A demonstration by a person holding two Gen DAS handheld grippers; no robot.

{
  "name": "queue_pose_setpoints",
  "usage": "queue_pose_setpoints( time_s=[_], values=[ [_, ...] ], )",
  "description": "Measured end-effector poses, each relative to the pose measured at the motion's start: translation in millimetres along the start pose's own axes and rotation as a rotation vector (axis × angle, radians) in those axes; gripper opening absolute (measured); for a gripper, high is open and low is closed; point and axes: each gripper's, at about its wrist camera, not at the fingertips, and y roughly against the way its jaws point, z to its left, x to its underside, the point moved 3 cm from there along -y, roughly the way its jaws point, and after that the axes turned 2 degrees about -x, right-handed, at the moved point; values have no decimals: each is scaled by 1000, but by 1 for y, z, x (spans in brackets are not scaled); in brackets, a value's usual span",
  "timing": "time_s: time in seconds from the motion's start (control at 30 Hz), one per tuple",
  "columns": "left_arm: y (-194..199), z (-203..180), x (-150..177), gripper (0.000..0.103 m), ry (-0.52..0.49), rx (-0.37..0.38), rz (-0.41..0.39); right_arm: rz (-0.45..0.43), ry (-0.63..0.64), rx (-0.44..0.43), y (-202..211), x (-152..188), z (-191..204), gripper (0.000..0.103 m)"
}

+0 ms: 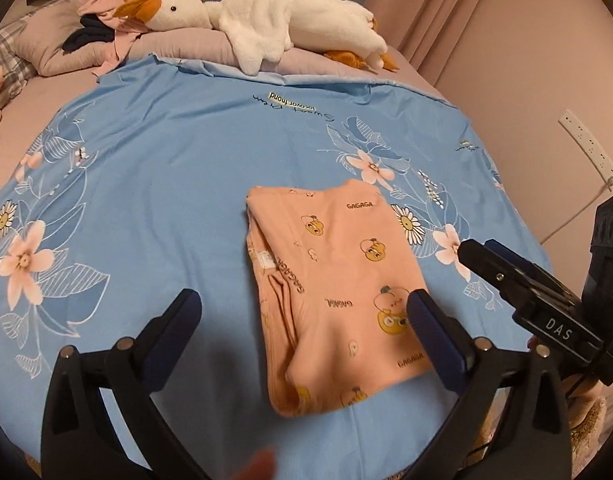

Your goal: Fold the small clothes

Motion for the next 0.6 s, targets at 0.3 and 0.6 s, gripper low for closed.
queue_pose_setpoints(
  time_s=[0.3, 0.6],
  values=[
    [15, -10, 16, 102, -61, -26, -13, -4, -29, -5, 5, 10, 6, 81],
    [22, -11, 20, 102, -60, -21, -27, -1, -25, -1, 8, 13, 12, 81]
  ],
)
